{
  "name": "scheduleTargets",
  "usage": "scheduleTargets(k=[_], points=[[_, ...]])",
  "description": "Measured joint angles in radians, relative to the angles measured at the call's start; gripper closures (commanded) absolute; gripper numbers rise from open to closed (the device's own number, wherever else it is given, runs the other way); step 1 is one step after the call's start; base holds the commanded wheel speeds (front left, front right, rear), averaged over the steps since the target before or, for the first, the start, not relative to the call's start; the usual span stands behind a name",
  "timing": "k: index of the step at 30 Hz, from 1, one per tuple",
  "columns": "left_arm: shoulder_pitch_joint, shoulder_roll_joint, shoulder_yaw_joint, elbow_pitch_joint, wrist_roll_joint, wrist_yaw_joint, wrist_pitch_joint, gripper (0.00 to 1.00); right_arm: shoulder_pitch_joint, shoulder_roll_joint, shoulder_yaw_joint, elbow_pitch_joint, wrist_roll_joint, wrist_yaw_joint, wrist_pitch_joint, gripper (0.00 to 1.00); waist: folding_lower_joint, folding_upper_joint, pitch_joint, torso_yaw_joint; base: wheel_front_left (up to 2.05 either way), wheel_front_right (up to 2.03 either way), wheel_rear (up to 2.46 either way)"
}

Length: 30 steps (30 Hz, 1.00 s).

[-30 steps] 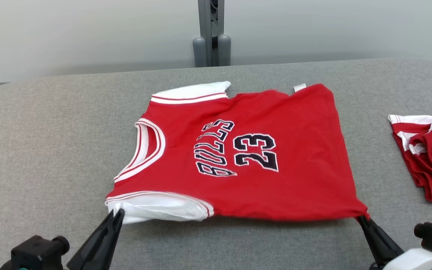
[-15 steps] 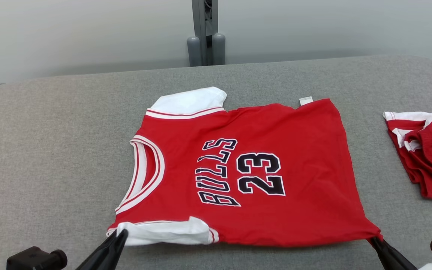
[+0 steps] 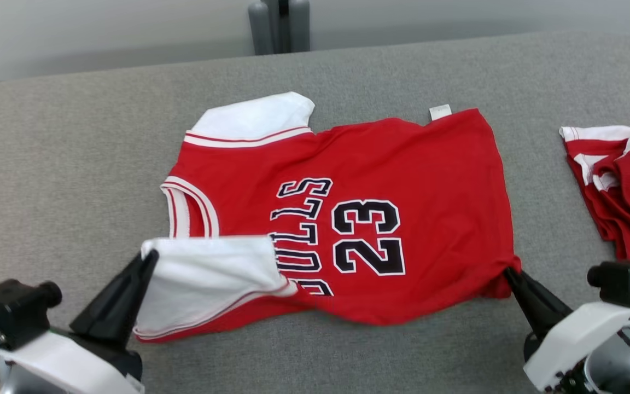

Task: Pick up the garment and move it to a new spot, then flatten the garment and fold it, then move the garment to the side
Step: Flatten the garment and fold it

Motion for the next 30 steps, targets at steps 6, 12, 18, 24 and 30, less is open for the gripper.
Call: scheduleTargets(k=[6, 12, 18, 24, 30], points=[[-0.125, -0.046, 0.025, 0.148, -0.016, -0.024, -0.057, 1.0, -0.131, -0.014, 0.043, 0.098, 0.003, 0.0, -0.024, 1.0, 0.0, 0.0, 0.067, -0.019, 0.0, 0.0, 0.0], [-0.23, -0.084, 0.006, 0.276, -0.01, -0.063, -0.108, 1.0, -0.218, -0.032, 0.07, 0.21, 0.016, 0.0, -0.063, 1.0, 0.0, 0.0, 0.123, -0.028, 0.0, 0.0, 0.0], [-0.301, -0.108, -0.024, 0.388, 0.015, -0.095, -0.142, 1.0, -0.274, -0.046, 0.102, 0.295, 0.024, 0.0, -0.1, 1.0, 0.0, 0.0, 0.152, -0.033, 0.0, 0.0, 0.0], [-0.325, -0.122, -0.043, 0.474, 0.017, -0.115, -0.158, 1.0, -0.302, -0.056, 0.125, 0.337, 0.049, 0.0, -0.153, 1.0, 0.0, 0.0, 0.159, -0.036, 0.0, 0.0, 0.0], [-0.324, -0.153, -0.026, 0.51, 0.012, -0.105, -0.221, 0.0, -0.295, -0.054, 0.121, 0.32, 0.116, 0.0, -0.256, 0.0, 0.0, 0.0, 0.15, -0.029, 0.0, 0.0, 0.0]])
